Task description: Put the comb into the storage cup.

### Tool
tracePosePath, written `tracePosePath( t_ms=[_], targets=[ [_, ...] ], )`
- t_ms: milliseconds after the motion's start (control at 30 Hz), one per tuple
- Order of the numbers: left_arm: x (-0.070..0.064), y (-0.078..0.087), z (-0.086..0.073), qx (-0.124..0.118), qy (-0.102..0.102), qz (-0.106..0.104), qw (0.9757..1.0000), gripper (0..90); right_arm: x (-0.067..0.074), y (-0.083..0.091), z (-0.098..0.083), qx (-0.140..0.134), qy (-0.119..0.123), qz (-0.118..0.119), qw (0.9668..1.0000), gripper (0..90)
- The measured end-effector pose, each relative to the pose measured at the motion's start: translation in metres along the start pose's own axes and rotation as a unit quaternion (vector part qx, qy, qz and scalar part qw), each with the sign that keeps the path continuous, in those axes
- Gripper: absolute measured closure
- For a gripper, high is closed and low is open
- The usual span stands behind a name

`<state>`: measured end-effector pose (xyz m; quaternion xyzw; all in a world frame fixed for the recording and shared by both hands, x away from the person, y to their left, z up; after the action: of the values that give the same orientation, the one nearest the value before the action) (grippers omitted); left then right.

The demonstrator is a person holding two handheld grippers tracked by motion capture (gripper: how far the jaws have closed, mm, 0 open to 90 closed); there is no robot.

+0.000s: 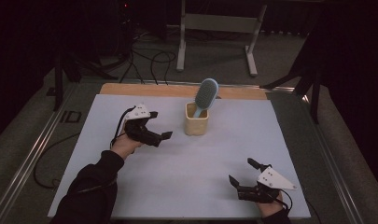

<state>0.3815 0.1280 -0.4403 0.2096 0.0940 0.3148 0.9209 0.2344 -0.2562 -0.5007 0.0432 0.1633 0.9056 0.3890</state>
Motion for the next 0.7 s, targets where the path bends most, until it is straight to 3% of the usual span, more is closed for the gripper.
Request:
tracePosePath(
  t_ms=[700],
  targets=[
    [-0.005, 0.042, -0.042, 0.014, 0.002, 0.017, 0.9998, 0.0, 0.001, -0.001, 0.001, 0.001, 0.002, 0.0, 1.0, 9.4]
  ],
)
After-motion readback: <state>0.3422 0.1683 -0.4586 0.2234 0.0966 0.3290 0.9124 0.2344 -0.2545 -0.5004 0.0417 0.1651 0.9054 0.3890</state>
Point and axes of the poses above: each handheld gripper's, and its own axes: y roughly backward along the jaws, z roughly out of its top, x roughly to its left, the point moved 2 cm from there along -y, roughly forward along the jaws, and after that the axes turned 5 degrees about z, right-handed, at the moved point
